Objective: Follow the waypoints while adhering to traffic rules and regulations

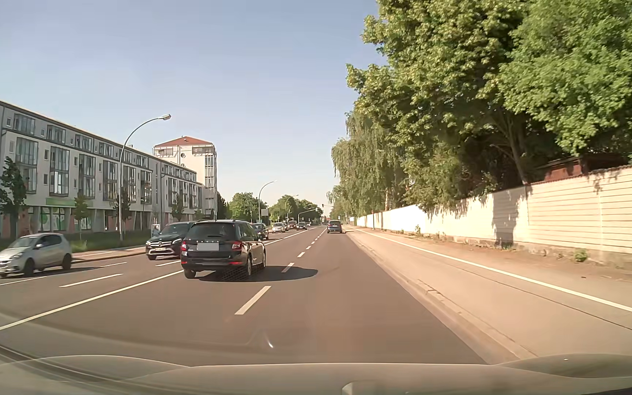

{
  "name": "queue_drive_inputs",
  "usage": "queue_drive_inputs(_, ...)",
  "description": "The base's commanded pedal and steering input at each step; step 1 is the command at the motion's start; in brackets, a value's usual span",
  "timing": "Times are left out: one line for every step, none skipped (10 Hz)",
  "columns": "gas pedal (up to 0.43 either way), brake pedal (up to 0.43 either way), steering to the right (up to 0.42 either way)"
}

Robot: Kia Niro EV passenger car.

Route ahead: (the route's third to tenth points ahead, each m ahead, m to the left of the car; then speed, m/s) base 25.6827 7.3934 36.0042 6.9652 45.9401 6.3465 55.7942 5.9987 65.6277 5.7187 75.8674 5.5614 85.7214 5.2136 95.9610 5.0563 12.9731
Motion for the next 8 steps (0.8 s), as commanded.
queue_drive_inputs(0.169, 0.0, -0.005)
queue_drive_inputs(0.169, 0.0, -0.005)
queue_drive_inputs(0.169, 0.0, -0.005)
queue_drive_inputs(0.169, 0.0, -0.005)
queue_drive_inputs(0.169, 0.0, -0.005)
queue_drive_inputs(0.169, 0.0, -0.005)
queue_drive_inputs(0.169, 0.0, -0.005)
queue_drive_inputs(0.169, 0.0, -0.004)
